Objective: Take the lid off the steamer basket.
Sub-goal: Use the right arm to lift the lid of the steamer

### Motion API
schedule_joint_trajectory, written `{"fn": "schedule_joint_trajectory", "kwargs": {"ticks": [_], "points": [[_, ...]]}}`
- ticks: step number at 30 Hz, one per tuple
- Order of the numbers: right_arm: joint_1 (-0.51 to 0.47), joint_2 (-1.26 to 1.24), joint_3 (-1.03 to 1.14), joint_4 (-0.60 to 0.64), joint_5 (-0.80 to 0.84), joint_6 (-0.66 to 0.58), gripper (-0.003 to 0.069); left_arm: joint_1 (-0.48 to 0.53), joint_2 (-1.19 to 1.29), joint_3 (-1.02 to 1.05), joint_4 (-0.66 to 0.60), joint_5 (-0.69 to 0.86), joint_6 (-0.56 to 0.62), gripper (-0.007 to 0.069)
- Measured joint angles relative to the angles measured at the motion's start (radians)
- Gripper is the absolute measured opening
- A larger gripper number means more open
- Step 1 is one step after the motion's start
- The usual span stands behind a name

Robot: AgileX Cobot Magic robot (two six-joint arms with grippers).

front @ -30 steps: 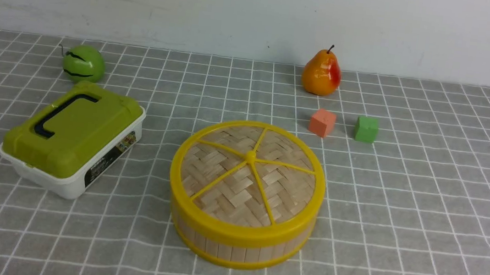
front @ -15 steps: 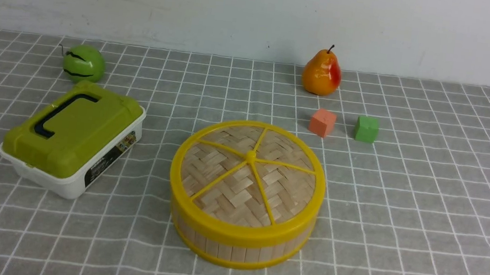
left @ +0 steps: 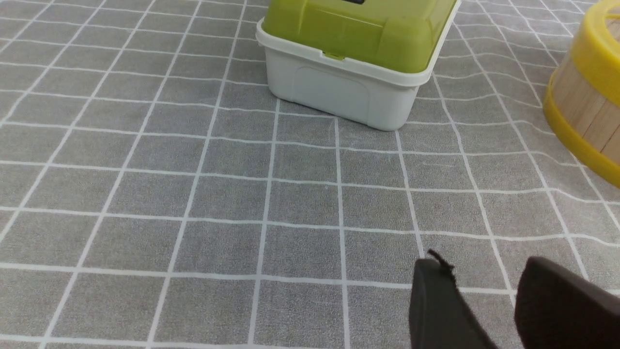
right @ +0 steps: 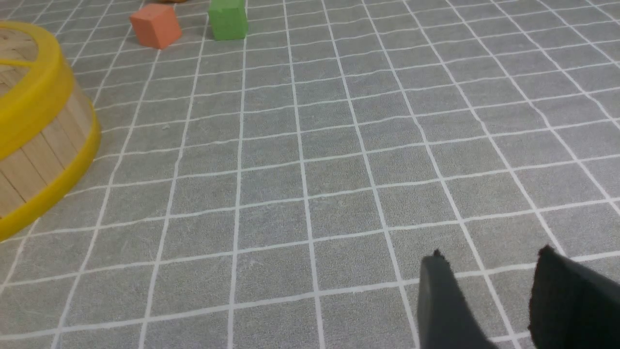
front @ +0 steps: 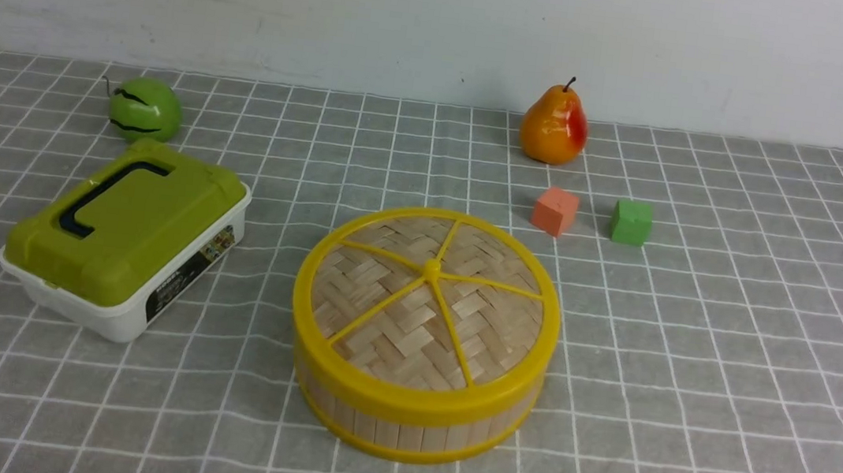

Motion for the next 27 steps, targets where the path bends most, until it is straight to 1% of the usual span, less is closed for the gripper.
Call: {"fn": "schedule_joint_trajectory", "kwargs": {"ticks": [10, 27], "points": [[0.000, 0.000, 0.000, -0.055, -0.001, 0.000, 0.0241, 0.000, 0.000, 0.000, 0.000, 0.000, 0.000, 0.0239], [0.000, 0.000, 0.000, -0.050, -0.001, 0.000, 0.0241, 0.000, 0.000, 0.000, 0.000, 0.000, 0.000, 0.0239]]}}
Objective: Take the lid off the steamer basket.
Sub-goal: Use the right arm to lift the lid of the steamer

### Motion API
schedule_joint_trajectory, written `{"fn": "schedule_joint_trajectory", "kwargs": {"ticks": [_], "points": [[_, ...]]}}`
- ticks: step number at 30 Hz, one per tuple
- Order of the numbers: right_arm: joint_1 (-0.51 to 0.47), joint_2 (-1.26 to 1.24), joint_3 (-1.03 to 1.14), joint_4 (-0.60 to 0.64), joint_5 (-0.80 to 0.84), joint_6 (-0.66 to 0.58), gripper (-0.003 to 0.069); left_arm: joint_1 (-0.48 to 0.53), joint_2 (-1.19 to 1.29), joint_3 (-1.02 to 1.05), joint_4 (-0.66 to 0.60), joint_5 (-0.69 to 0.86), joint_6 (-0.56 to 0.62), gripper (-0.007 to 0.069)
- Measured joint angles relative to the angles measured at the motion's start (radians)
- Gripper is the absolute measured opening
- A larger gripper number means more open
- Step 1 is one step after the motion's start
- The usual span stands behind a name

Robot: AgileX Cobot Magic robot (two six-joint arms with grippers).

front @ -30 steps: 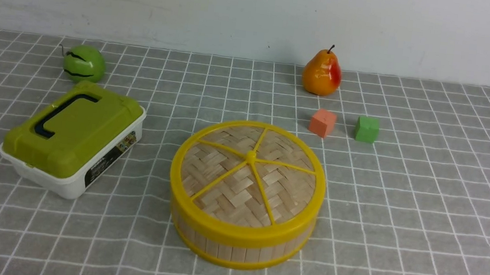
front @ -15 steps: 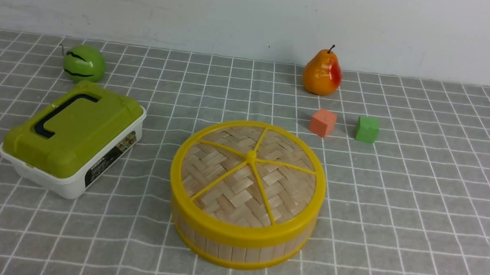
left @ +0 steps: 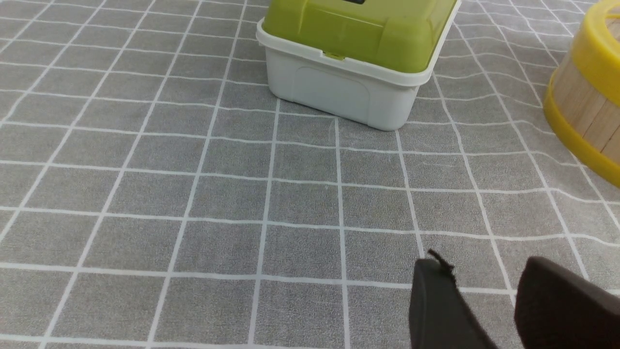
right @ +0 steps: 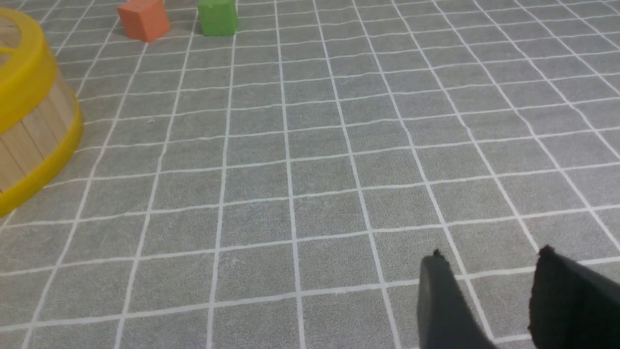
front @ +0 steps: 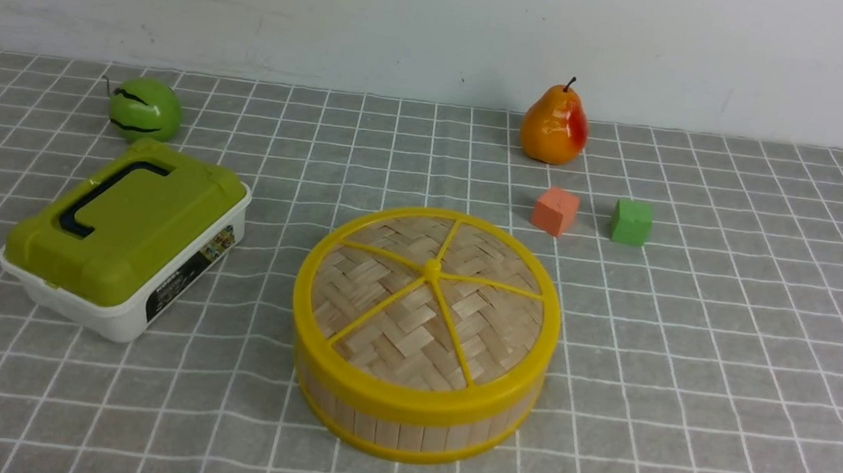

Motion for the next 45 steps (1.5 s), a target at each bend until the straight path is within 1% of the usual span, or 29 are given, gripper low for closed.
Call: {"fn": "schedule_joint_trajectory", "kwargs": {"ticks": [5, 7, 8, 10, 11, 12, 15, 17, 19, 21, 25, 28, 30, 31, 32, 33, 34, 35, 36, 37, 38, 39, 40, 43, 45], "points": [[0.000, 0.000, 0.000, 0.027, 0.000, 0.000, 0.0241, 0.000, 0.000, 0.000, 0.000, 0.000, 0.000, 0.0239], [0.000, 0.000, 0.000, 0.070, -0.001, 0.001, 0.0241, 0.000, 0.000, 0.000, 0.000, 0.000, 0.000, 0.0239], [0.000, 0.000, 0.000, 0.115, -0.001, 0.009, 0.0241, 0.000, 0.000, 0.000, 0.000, 0.000, 0.000, 0.0239], [0.000, 0.000, 0.000, 0.270, -0.001, 0.071, 0.0241, 0.000, 0.000, 0.000, 0.000, 0.000, 0.000, 0.0239], [0.000, 0.000, 0.000, 0.289, 0.001, 0.071, 0.0241, 0.000, 0.000, 0.000, 0.000, 0.000, 0.000, 0.0239], [0.000, 0.000, 0.001, 0.444, 0.008, 0.140, 0.0241, 0.000, 0.000, 0.000, 0.000, 0.000, 0.000, 0.0239], [0.000, 0.000, 0.009, 0.789, 0.020, 0.286, 0.0241, 0.000, 0.000, 0.000, 0.000, 0.000, 0.000, 0.0239], [0.000, 0.000, 0.009, 0.891, 0.012, 0.308, 0.0241, 0.000, 0.000, 0.000, 0.000, 0.000, 0.000, 0.0239], [0.000, 0.000, 0.009, 0.909, 0.007, 0.306, 0.0241, 0.000, 0.000, 0.000, 0.000, 0.000, 0.000, 0.0239], [0.000, 0.000, 0.009, 0.913, -0.001, 0.277, 0.0241, 0.000, 0.000, 0.000, 0.000, 0.000, 0.000, 0.0239], [0.000, 0.000, 0.009, 0.895, -0.007, 0.182, 0.0241, 0.000, 0.000, 0.000, 0.000, 0.000, 0.000, 0.0239], [0.000, 0.000, 0.002, 0.886, 0.018, 0.052, 0.0239, 0.000, 0.000, 0.000, 0.000, 0.000, 0.000, 0.0239], [0.000, 0.000, -0.040, 0.880, 0.049, -0.064, 0.0218, 0.000, 0.000, 0.000, 0.000, 0.000, 0.000, 0.0239], [0.000, 0.010, -0.081, 0.876, 0.056, -0.130, 0.0195, 0.000, 0.000, 0.000, 0.000, 0.000, 0.000, 0.0239], [0.000, 0.023, -0.101, 0.872, 0.060, -0.156, 0.0182, 0.000, 0.000, 0.000, 0.000, 0.000, 0.000, 0.0239], [0.000, 0.087, -0.208, 0.853, 0.081, -0.264, 0.0106, 0.000, 0.000, 0.000, 0.000, 0.000, 0.000, 0.0239], [0.000, 0.159, -0.293, 0.834, 0.114, -0.331, 0.0050, 0.000, 0.000, 0.000, 0.000, 0.000, 0.000, 0.0239], [0.000, 0.172, -0.308, 0.826, 0.121, -0.341, 0.0042, 0.000, 0.000, 0.000, 0.000, 0.000, 0.000, 0.0239], [0.000, 0.275, -0.419, 0.792, 0.198, -0.414, 0.0003, 0.000, 0.000, 0.000, 0.000, 0.000, 0.000, 0.0239], [0.000, 0.306, -0.453, 0.787, 0.210, -0.434, -0.0003, 0.000, 0.000, 0.000, 0.000, 0.000, 0.000, 0.0239], [0.000, 0.369, -0.522, 0.763, 0.262, -0.473, -0.0012, 0.000, 0.000, 0.000, 0.000, 0.000, 0.000, 0.0239], [0.000, 0.481, -0.644, 0.734, 0.362, -0.538, -0.0018, 0.000, 0.000, 0.000, 0.000, 0.000, 0.000, 0.0239], [0.002, 0.557, -0.729, 0.717, 0.431, -0.577, -0.0018, 0.000, 0.000, 0.000, 0.000, 0.000, 0.000, 0.0239], [0.009, 0.773, -0.970, 0.675, 0.626, -0.658, -0.0010, 0.000, 0.000, 0.000, 0.000, 0.000, 0.000, 0.0239], [0.021, 0.877, -1.083, 0.648, 0.704, -0.679, -0.0006, 0.000, 0.000, 0.000, 0.000, 0.000, 0.000, 0.0239]]}}
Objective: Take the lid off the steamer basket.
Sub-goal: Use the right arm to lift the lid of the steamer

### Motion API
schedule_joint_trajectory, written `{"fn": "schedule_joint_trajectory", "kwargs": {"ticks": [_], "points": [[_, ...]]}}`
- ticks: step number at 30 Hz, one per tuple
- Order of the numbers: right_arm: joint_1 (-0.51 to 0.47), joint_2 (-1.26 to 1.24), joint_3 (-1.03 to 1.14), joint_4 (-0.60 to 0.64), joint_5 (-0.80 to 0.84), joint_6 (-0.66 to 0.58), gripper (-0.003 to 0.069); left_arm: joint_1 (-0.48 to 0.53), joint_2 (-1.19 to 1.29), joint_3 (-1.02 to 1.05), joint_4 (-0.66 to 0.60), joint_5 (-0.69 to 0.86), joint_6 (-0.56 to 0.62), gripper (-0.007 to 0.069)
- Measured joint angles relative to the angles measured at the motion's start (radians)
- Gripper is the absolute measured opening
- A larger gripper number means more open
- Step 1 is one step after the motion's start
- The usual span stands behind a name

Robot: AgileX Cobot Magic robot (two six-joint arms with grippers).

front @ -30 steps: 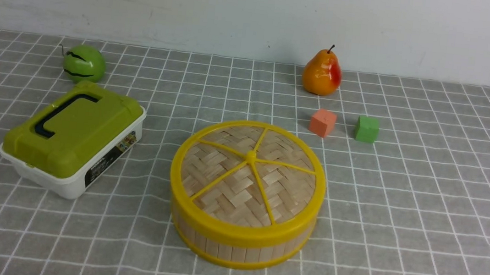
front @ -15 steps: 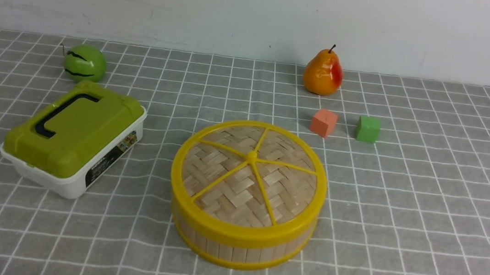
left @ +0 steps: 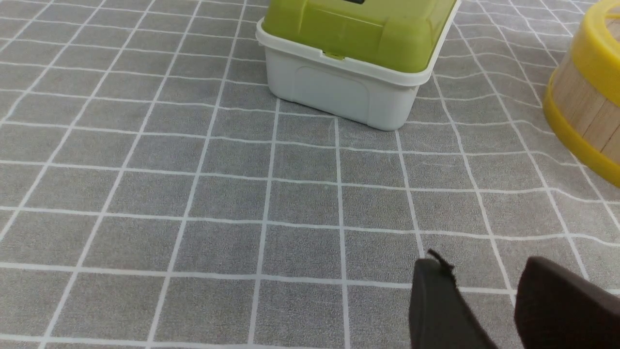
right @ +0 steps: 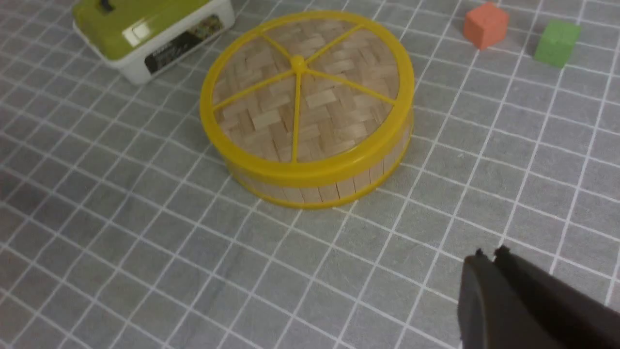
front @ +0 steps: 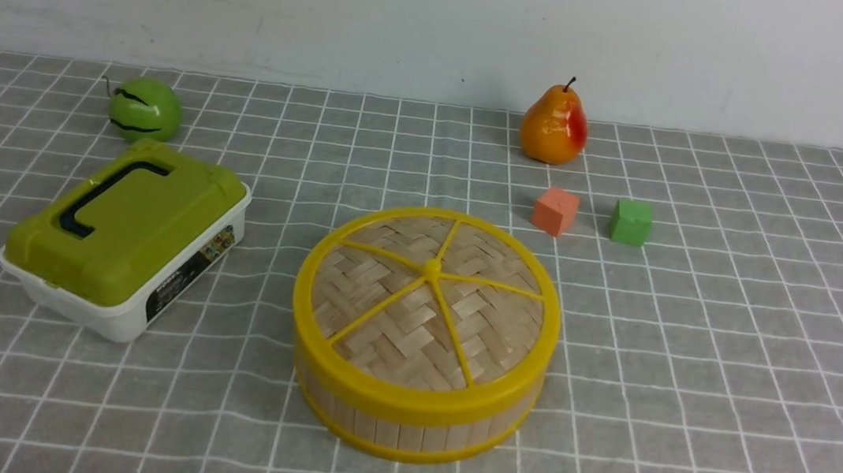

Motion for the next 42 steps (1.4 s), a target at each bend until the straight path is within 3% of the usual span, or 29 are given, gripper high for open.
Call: {"fn": "schedule_joint_trajectory", "kwargs": {"ticks": [2, 7, 12, 15, 21, 24, 30, 33, 37, 42], "points": [[0.018, 0.064, -0.065, -0.026, 0.035, -0.007, -0.0004, 0.000, 0.000, 0.000, 0.000, 0.000, 0.000, 0.0239], [0.191, 0.299, -0.273, -0.219, 0.093, 0.056, 0.0000, 0.000, 0.000, 0.000, 0.000, 0.000, 0.000, 0.0239], [0.419, 0.541, -0.470, -0.499, 0.137, 0.231, 0.0000, 0.000, 0.000, 0.000, 0.000, 0.000, 0.000, 0.0239], [0.521, 0.688, -0.591, -0.583, 0.150, 0.297, 0.0004, 0.000, 0.000, 0.000, 0.000, 0.000, 0.000, 0.0239], [0.610, 0.926, -0.781, -0.584, 0.152, 0.332, 0.0069, 0.000, 0.000, 0.000, 0.000, 0.000, 0.000, 0.0239], [0.621, 1.024, -0.859, -0.541, 0.152, 0.333, 0.0165, 0.000, 0.000, 0.000, 0.000, 0.000, 0.000, 0.0239], [0.625, 1.201, -1.004, -0.459, 0.121, 0.336, 0.0456, 0.000, 0.000, 0.000, 0.000, 0.000, 0.000, 0.0239], [0.625, 1.253, -1.032, -0.435, 0.088, 0.336, 0.0517, 0.000, 0.000, 0.000, 0.000, 0.000, 0.000, 0.0239], [0.625, 1.305, -1.042, -0.429, 0.055, 0.336, 0.0514, 0.000, 0.000, 0.000, 0.000, 0.000, 0.000, 0.0239], [0.625, 1.351, -1.042, -0.449, 0.051, 0.362, 0.0417, 0.000, 0.000, 0.000, 0.000, 0.000, 0.000, 0.0239]]}}
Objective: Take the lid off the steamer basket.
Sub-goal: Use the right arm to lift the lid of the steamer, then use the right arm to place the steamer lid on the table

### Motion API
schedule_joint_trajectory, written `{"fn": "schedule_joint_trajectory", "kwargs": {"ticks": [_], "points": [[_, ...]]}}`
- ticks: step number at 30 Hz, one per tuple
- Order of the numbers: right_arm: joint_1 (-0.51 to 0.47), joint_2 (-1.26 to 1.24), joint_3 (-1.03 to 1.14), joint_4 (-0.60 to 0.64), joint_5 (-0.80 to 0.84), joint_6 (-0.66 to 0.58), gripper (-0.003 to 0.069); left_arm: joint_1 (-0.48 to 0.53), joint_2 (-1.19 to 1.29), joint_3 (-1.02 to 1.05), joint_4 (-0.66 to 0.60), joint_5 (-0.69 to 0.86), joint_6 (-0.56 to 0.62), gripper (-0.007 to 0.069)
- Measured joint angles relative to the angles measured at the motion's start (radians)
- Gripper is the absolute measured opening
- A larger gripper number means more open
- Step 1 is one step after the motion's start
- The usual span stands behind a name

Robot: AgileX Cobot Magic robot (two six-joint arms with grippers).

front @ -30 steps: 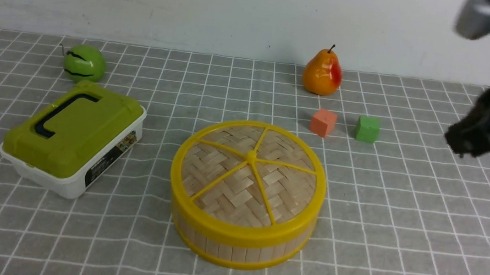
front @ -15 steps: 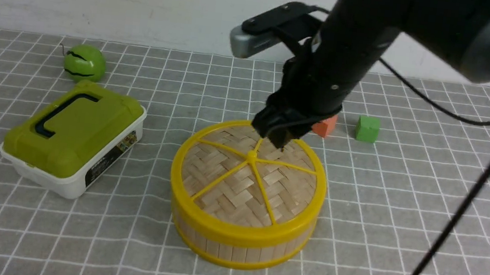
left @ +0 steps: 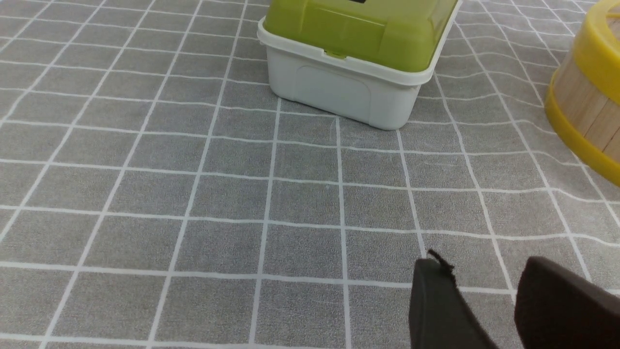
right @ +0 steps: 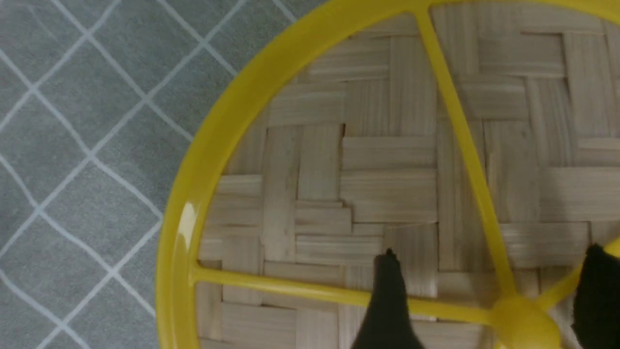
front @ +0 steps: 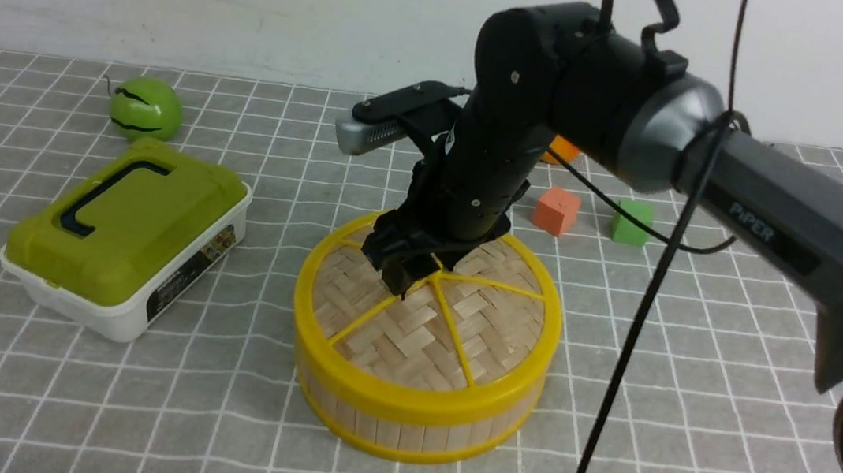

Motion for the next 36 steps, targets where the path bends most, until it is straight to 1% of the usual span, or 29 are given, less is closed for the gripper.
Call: {"fn": "schedule_joint_trajectory", "kwargs": {"ticks": [4, 6, 7, 13, 16, 19, 23, 27, 30, 31, 32, 34, 35, 36], "points": [[0.000, 0.003, -0.011, -0.018, 0.002, 0.004, 0.0239, 0.000, 0.000, 0.000, 0.000, 0.000, 0.000, 0.0239], [0.000, 0.003, -0.011, -0.024, 0.005, 0.004, 0.0116, 0.000, 0.000, 0.000, 0.000, 0.000, 0.000, 0.0239], [0.000, 0.001, -0.021, -0.025, 0.012, 0.005, 0.0070, 0.000, 0.000, 0.000, 0.000, 0.000, 0.000, 0.0239], [0.000, -0.019, -0.085, -0.032, 0.073, 0.004, 0.0076, 0.000, 0.000, 0.000, 0.000, 0.000, 0.000, 0.0239], [0.000, -0.061, -0.125, -0.039, 0.096, -0.005, 0.0076, 0.000, 0.000, 0.000, 0.000, 0.000, 0.000, 0.0239], [-0.017, -0.154, -0.161, -0.053, 0.101, -0.029, 0.0076, 0.000, 0.000, 0.000, 0.000, 0.000, 0.000, 0.0239], [-0.111, -0.327, -0.130, -0.080, 0.106, -0.037, 0.0076, 0.000, 0.000, 0.000, 0.000, 0.000, 0.000, 0.0239], [-0.256, -0.482, 0.040, -0.096, 0.106, -0.037, 0.0076, 0.000, 0.000, 0.000, 0.000, 0.000, 0.000, 0.0239], [-0.395, -0.579, 0.246, -0.100, 0.108, -0.037, 0.0076, 0.000, 0.000, 0.000, 0.000, 0.000, 0.000, 0.0239], [-0.409, -0.582, 0.258, -0.100, 0.105, -0.037, 0.0076, 0.000, 0.000, 0.000, 0.000, 0.000, 0.000, 0.0239], [-0.450, -0.599, 0.345, -0.095, 0.087, -0.037, 0.0076, 0.000, 0.000, 0.000, 0.000, 0.000, 0.000, 0.0239], [-0.472, -0.601, 0.406, -0.088, 0.062, -0.037, 0.0076, 0.000, 0.000, 0.000, 0.000, 0.000, 0.000, 0.0239], [-0.495, -0.596, 0.525, -0.076, -0.008, -0.037, 0.0076, 0.000, 0.000, 0.000, 0.000, 0.000, 0.000, 0.0239], [-0.499, -0.588, 0.580, -0.069, -0.053, -0.037, 0.0076, 0.000, 0.000, 0.000, 0.000, 0.000, 0.000, 0.0239]]}}
